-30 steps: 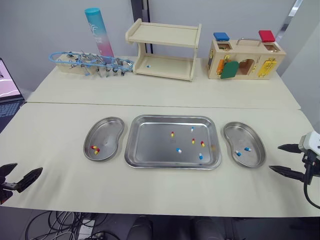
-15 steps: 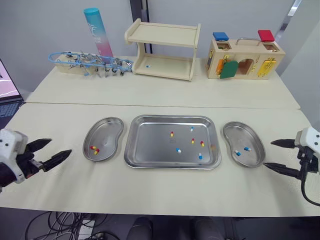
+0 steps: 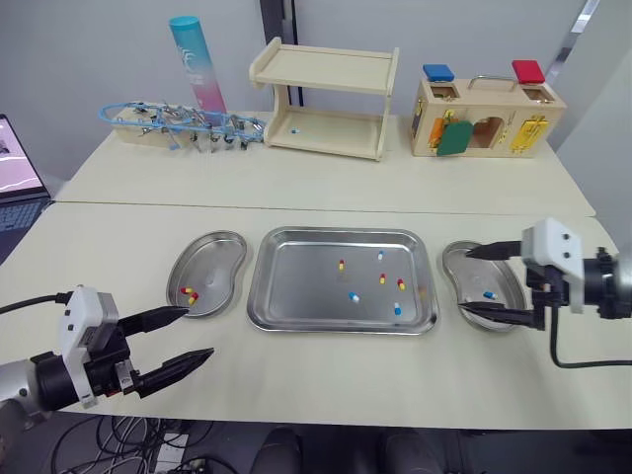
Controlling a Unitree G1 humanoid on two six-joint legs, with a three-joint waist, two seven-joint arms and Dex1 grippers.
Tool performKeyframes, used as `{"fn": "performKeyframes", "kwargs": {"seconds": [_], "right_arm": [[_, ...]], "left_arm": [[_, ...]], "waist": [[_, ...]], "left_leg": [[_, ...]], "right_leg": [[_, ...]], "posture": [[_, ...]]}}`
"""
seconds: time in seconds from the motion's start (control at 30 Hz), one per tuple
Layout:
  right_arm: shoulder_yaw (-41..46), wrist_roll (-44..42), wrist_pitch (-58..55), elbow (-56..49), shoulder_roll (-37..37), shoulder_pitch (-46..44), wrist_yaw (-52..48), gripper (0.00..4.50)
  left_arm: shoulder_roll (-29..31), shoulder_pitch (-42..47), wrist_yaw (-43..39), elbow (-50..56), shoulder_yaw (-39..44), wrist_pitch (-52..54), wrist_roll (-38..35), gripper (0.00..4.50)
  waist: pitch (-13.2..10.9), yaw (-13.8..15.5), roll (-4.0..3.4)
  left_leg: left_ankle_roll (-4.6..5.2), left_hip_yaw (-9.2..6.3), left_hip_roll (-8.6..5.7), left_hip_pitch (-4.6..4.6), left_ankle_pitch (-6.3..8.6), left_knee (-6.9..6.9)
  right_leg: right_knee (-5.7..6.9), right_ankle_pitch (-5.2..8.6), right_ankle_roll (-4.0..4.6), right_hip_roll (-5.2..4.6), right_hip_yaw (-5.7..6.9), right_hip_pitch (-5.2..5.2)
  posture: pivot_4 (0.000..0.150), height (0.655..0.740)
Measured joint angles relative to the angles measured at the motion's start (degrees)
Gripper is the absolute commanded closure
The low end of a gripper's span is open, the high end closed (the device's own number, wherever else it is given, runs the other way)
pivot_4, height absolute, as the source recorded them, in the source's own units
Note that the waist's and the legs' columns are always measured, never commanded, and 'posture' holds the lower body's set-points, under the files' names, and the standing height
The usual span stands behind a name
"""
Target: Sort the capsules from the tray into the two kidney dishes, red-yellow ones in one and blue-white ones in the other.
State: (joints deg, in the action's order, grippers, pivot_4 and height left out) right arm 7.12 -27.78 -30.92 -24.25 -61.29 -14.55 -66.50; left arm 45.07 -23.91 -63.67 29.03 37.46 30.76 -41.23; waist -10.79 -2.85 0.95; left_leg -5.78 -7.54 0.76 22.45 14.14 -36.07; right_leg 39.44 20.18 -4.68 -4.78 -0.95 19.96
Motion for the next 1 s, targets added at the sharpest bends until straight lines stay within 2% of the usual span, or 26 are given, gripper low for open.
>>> {"fn": "performKeyframes", "kwargs": {"seconds": [0.1, 0.17, 0.37, 0.57, 0.8, 1.0], "right_arm": [[-5.64, 1.49, 0.23, -0.66, 0.7, -2.16, -0.75, 0.57], [-10.64, 3.67, 0.51, -1.19, 3.75, -4.78, -0.29, 1.2], [-21.47, 10.28, -6.31, -2.89, 10.82, -10.32, 7.44, 1.2], [-31.03, 15.72, -15.63, -2.19, 21.8, -15.11, 16.77, 1.2], [-34.31, 20.4, -18.56, 1.83, 28.27, -16.24, 23.31, 1.2], [-35.3, 22.74, -18.18, 5.68, 29.58, -16.23, 25.38, 1.2]], "left_arm": [[-2.81, -3.14, -0.49, 2.93, 0.25, -2.58, -0.11, 0.0], [-3.67, -4.12, -0.05, 3.77, 0.25, -3.04, -0.09, 0.0], [-4.05, -4.62, 0.34, 5.11, 0.05, -5.43, -0.33, 0.0], [-3.92, -3.4, 0.37, 6.96, -1.9, -6.75, -0.71, 0.0], [-3.71, -2.24, 0.5, 7.58, -3.35, -7.46, -0.78, 0.0], [-3.72, -2.57, -0.21, 7.52, -3.35, -8.9, -0.72, 0.0]], "waist": [[0.02, 0.39, 0.03], [0.03, 0.51, 0.04], [0.04, 0.96, 0.05], [0.04, 0.92, 0.05], [0.04, 0.94, 0.05], [0.04, 0.9, 0.05]], "left_leg": [[0.01, -0.03, -0.01, 0.12, 0.01, 0.02], [0.01, -0.07, 0.0, 0.1, 0.01, 0.03], [0.01, -0.08, -0.01, 0.11, 0.01, 0.02], [0.0, -0.1, 0.0, 0.12, 0.01, 0.04], [0.01, -0.11, 0.0, 0.12, 0.01, 0.05], [0.01, -0.11, 0.0, 0.12, 0.01, 0.05]], "right_leg": [[-0.2, -0.02, -0.02, 0.0, 0.05, 0.02], [-0.2, -0.04, 0.01, 0.0, 0.09, 0.02], [-0.23, -0.07, -0.01, 0.0, 0.09, 0.02], [-0.22, -0.08, 0.0, 0.03, 0.08, 0.05], [-0.22, -0.08, 0.01, 0.03, 0.08, 0.08], [-0.2, -0.08, 0.01, 0.03, 0.07, 0.09]], "posture": [[0.15, 0.74], [0.15, 0.74], [0.15, 0.74], [0.15, 0.74], [0.15, 0.74], [0.15, 0.74]]}}
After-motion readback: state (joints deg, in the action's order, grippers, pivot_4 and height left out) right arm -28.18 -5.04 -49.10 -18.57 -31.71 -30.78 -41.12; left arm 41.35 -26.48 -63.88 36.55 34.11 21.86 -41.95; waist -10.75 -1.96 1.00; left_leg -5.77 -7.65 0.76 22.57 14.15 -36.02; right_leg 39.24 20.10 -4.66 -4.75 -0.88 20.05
